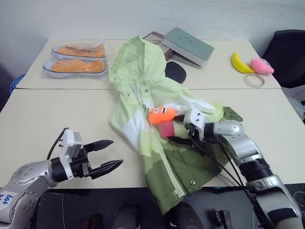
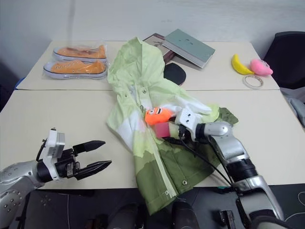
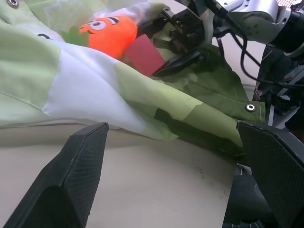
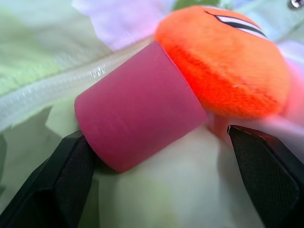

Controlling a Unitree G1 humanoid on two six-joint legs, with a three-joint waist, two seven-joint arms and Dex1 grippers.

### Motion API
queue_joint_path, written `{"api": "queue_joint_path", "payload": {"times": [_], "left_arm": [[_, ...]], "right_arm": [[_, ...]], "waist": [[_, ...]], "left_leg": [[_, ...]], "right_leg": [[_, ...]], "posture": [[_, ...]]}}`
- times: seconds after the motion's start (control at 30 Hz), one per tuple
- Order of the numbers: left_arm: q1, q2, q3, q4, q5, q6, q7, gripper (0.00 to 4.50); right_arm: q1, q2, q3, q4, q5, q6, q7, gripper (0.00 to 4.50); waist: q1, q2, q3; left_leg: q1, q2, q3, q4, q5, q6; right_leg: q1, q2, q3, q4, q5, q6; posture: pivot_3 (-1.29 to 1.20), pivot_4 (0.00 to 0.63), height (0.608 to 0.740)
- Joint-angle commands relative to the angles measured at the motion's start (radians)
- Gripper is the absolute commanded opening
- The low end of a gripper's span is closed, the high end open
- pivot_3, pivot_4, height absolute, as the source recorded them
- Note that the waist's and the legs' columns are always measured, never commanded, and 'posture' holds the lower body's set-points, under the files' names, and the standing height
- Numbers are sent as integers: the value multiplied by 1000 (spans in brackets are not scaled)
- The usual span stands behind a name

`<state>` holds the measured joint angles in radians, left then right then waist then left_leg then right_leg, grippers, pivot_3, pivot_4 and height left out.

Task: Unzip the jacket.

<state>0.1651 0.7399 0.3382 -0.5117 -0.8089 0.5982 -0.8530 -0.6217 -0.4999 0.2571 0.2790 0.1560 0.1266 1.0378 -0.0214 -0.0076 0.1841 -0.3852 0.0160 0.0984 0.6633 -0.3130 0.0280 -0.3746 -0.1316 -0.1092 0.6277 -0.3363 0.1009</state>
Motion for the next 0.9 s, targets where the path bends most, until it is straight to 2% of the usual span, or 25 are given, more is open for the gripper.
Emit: {"api": "queue_joint_path", "payload": {"times": [0.03,0.13,0.33,0.37,0.57,0.7,0.77,0.83,0.9], "left_arm": [[3,-8,-11,-23,15,-27,-4,4500],[6,-13,-18,-21,22,-32,-9,4500],[2,-21,-41,-8,43,-48,-21,4500],[0,-22,-46,-5,46,-51,-22,4500],[-7,-26,-72,22,66,-75,-44,4500],[-32,-25,-89,56,86,-93,-62,4500],[-55,-25,-103,73,97,-105,-71,4500],[-71,-27,-113,84,107,-117,-79,4500],[-101,-40,-130,95,112,-123,-74,4500]], "right_arm": [[-5,26,2,22,37,-35,92,4062],[2,25,-15,23,61,-52,145,3269],[85,-36,-96,-81,123,-59,189,1194],[109,-51,-116,-108,137,-54,188,962],[279,-132,-305,-353,346,144,143,962],[384,-188,-490,-486,466,250,54,962],[412,-230,-623,-468,477,273,-17,962],[436,-268,-703,-439,467,280,-50,962],[439,-299,-780,-307,434,244,-87,962]], "waist": [[-1,0,0],[-6,0,0],[-2,0,0],[-2,0,0],[-1,0,0],[2,1,0],[5,1,0],[11,1,0],[20,1,0]], "left_leg": [[0,0,-1,0,0,0],[-2,0,-2,0,0,0],[-2,0,-3,0,0,0],[-2,0,-3,0,0,0],[-2,0,-4,0,0,0],[-2,0,-4,0,0,0],[-2,0,-3,0,0,0],[-2,-1,-3,0,0,0],[-2,0,-3,0,0,0]], "right_leg": [[0,0,-1,0,0,0],[0,0,-2,1,0,0],[1,0,-3,1,0,0],[1,0,-3,1,0,0],[1,0,-3,0,0,0],[1,-1,-3,-1,0,0],[1,-1,-3,-2,0,0],[1,-1,-2,-2,0,0],[1,-1,-2,-2,0,0]], "posture": [[0,150,740],[0,150,740],[0,150,740],[0,150,740],[0,150,740],[0,150,740],[0,150,740],[0,150,740],[0,150,740]]}}
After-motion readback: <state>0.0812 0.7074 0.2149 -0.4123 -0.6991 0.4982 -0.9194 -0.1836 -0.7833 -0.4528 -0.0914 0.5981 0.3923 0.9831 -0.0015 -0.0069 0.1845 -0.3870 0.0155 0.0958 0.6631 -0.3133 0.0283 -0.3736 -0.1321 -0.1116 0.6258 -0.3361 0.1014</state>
